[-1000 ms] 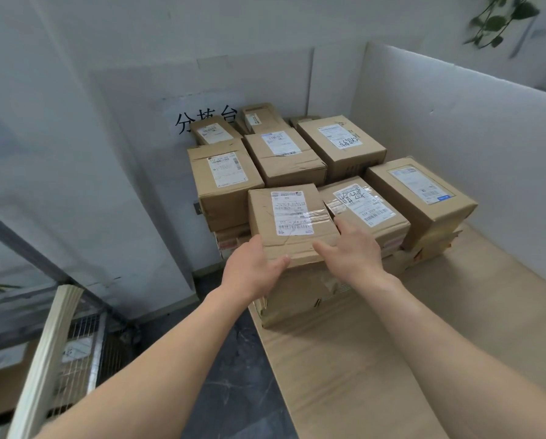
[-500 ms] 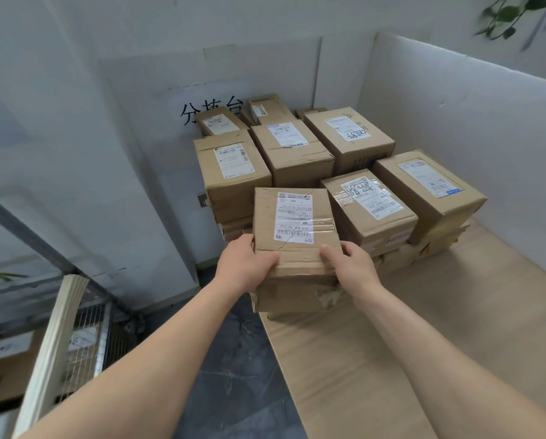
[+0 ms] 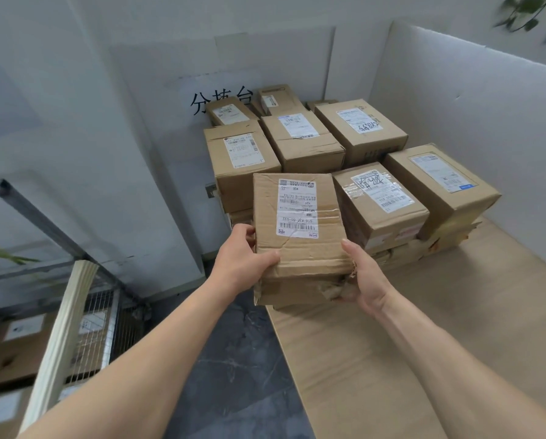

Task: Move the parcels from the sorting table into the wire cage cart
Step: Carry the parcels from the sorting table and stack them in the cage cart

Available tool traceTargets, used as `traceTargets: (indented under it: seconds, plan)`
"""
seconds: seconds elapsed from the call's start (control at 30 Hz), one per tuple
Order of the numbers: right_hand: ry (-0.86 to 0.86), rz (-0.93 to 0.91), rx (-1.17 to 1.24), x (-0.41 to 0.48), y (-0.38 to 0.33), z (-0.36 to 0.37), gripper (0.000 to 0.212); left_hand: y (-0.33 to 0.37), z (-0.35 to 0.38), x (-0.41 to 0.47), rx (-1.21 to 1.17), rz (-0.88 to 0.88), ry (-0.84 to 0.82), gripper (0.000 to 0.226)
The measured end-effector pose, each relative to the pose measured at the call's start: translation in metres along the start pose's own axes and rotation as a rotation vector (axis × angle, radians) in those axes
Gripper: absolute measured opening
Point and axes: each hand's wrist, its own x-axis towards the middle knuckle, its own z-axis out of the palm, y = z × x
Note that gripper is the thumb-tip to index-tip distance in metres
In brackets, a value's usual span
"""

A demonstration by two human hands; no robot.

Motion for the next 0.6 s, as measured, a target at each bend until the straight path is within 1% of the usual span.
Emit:
traceTargets:
  seconds: [0.07, 0.1, 0.17, 0.23, 0.3, 0.47, 0.53, 0.6]
  plan:
    - [-0.013, -0.014, -0.005, 0.0, 0.003, -0.001, 0.043, 0.0, -0.003, -0.004, 0.003, 0.017, 0.003, 0.063]
    - [-0.002, -0.021, -0.021, 0.0, 0.005, -0.001, 0.047, 0.0, -0.005, -0.006, 0.004, 0.022, 0.006, 0.063]
    - [0.015, -0.037, -0.037, -0.004, 0.006, 0.001, 0.068, -0.002, -0.008, -0.011, -0.002, 0.023, 0.011, 0.06]
    - [0.0, -0.075, -0.044, -0.004, 0.009, 0.003, 0.078, -0.006, -0.01, -0.017, -0.022, 0.017, 0.027, 0.058]
    - [-0.041, -0.095, -0.033, -0.003, 0.013, 0.006, 0.077, -0.011, -0.014, -0.022, -0.049, 0.018, 0.06, 0.055]
    - [-0.167, -0.036, 0.023, -0.014, 0.015, 0.032, 0.072, -0.028, -0.037, -0.037, -0.074, 0.033, 0.111, 0.056]
    - [-0.166, -0.06, 0.009, -0.021, 0.015, 0.047, 0.078, -0.036, -0.051, -0.044, -0.057, 0.051, 0.122, 0.056]
    - [-0.158, -0.076, -0.017, -0.027, 0.016, 0.064, 0.082, -0.044, -0.067, -0.052, -0.03, 0.072, 0.137, 0.052]
